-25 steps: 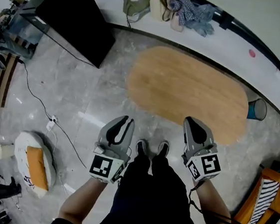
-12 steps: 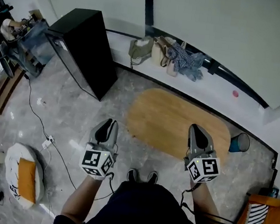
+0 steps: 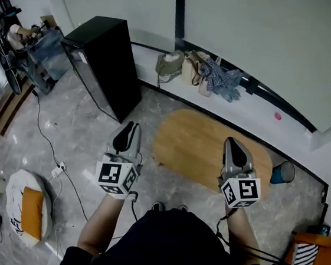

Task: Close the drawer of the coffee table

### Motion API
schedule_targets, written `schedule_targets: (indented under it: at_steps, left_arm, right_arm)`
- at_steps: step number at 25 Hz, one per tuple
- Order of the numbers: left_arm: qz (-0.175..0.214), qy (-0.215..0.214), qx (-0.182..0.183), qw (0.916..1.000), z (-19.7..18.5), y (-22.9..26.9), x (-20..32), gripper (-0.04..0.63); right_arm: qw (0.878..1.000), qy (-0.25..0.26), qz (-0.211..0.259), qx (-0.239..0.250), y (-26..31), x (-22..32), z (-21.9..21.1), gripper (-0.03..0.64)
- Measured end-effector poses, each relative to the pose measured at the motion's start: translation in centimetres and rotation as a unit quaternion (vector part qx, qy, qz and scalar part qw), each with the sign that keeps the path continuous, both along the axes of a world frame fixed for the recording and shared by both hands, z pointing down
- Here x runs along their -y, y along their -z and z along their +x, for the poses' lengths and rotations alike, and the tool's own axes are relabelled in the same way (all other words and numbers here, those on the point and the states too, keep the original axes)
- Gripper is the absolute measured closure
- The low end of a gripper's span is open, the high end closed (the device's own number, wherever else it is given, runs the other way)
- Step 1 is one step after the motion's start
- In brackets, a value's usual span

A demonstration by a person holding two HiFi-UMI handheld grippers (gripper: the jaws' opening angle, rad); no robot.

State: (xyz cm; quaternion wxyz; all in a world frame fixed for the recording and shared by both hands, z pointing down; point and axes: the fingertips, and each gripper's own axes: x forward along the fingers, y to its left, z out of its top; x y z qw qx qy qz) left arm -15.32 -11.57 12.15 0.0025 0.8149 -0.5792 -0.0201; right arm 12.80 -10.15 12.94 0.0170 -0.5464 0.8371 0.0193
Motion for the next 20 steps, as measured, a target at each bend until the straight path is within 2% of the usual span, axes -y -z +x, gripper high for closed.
schedule_targets:
  at_steps: [11,20]
  left_arm:
    - [-0.023,0.009,-0.018,0.9995,-2.0,-1.3,-0.1,0.525]
    - [-0.035,0.004,-0.019,0.9992,-2.7,-2.5,-0.7,0.523]
  right_arm:
    - [1.0,-0.02,-0.009,-0.011,-0.3,0.0,0.6,0.618]
    - [1.0,-0.007,-0.017,-0.014,-0.9,-1.1,-1.2,0.618]
